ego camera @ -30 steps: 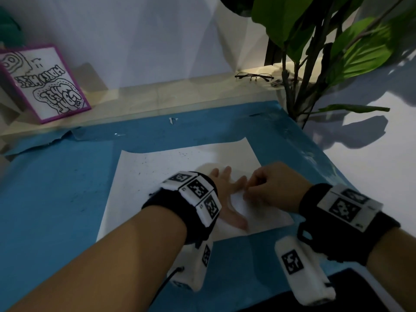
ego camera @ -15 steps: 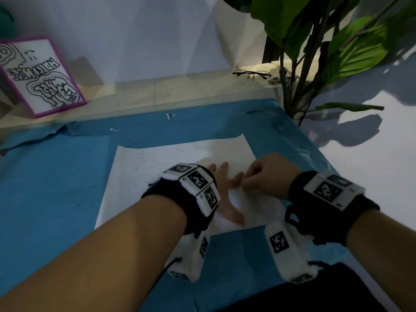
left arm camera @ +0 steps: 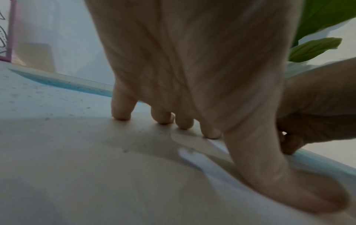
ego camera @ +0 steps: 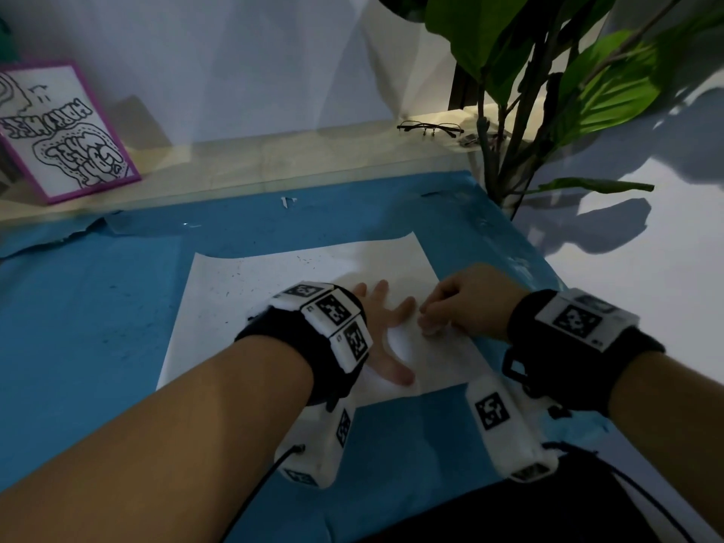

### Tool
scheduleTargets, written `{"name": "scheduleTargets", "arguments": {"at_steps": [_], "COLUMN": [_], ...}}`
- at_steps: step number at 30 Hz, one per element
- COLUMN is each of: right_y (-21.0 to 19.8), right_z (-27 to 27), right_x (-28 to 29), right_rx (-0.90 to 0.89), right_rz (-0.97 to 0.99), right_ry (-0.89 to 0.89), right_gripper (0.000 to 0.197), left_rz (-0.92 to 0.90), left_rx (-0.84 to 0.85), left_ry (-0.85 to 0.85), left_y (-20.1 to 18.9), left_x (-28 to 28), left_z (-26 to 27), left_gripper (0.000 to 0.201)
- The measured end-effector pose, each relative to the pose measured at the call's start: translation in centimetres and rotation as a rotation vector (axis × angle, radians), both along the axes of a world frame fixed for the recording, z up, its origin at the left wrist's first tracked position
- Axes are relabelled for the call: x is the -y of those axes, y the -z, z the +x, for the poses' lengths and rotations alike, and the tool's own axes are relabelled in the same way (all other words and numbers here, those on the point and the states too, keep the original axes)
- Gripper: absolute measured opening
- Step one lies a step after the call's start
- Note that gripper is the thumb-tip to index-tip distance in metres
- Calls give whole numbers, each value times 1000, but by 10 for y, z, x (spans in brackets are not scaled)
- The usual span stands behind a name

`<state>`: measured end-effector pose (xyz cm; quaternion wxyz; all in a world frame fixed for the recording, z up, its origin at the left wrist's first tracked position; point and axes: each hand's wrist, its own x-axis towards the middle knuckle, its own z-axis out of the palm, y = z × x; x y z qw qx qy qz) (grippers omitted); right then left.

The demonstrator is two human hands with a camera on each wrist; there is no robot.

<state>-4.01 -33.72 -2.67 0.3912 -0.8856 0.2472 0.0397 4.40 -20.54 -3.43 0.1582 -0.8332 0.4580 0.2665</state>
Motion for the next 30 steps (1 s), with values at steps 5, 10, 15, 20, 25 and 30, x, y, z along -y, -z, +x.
{"name": "scheduleTargets", "arguments": {"at_steps": [5, 10, 15, 20, 25, 30], "right_y": [-4, -1, -5, -14, -11, -13], "right_z": [2, 7, 8, 10, 7, 7], "right_x": [-8, -12, -6, -12, -2, 2], "right_rx": [-82, -47, -34, -219, -164, -183], "right_rz": [-23, -107, -122, -163, -104, -80], "right_ry": [-135, -155, -123, -301, -220, -209], "right_gripper": [3, 4, 4, 18, 15, 13], "left_rz": [14, 19, 21, 23, 20, 21], "left_rx": [6, 6, 7, 8, -15, -7], "left_ry": [-17, -21, -21, -25, -24, -16], "left_y": [-3, -10, -7, -9, 0, 0], "left_x": [-1, 0, 1, 0, 0, 1], "left_z": [-3, -9, -6, -8, 1, 1], "left_gripper": [104, 100, 101, 101, 104, 105]}}
